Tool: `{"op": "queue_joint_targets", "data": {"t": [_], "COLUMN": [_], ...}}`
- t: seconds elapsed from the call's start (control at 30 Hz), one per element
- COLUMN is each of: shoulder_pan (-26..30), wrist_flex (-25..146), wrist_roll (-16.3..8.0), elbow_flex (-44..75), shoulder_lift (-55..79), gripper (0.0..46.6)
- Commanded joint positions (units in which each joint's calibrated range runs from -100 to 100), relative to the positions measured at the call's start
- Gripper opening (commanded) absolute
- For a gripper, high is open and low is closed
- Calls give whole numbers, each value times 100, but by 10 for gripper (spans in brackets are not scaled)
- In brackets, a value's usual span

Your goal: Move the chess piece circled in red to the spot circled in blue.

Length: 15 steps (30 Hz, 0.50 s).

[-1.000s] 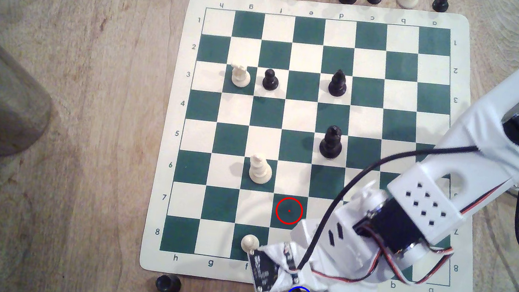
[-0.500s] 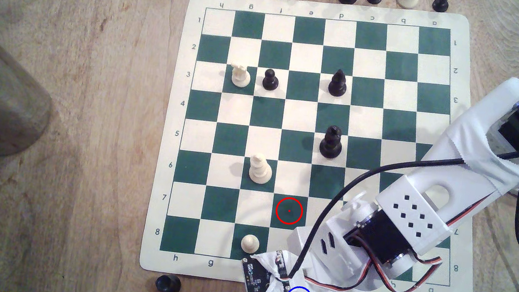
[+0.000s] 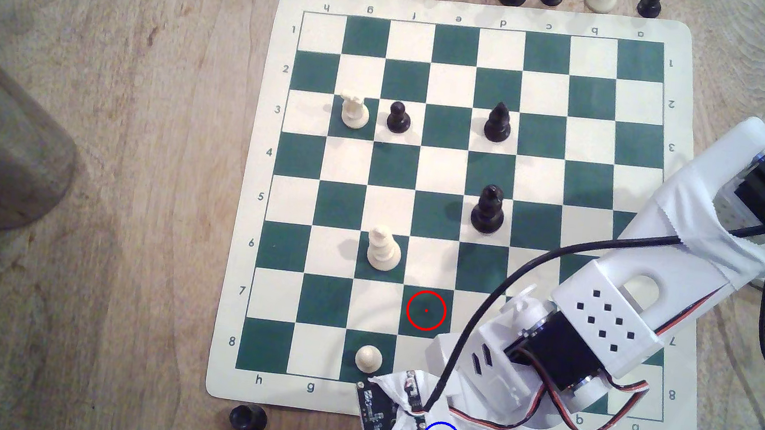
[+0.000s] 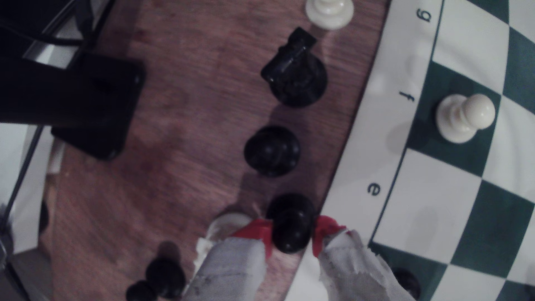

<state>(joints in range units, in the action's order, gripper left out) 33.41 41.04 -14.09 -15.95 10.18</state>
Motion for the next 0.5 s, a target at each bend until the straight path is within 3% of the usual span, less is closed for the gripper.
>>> {"op": "queue_joint_targets", "data": {"t": [0.0,0.47], "shoulder_pan": [73,3], "wrist_flex": [147,368], "wrist_roll": [-15,-112], "elbow_flex": [498,462], "shoulder_lift": [-127,-908], "gripper": [115,150]}}
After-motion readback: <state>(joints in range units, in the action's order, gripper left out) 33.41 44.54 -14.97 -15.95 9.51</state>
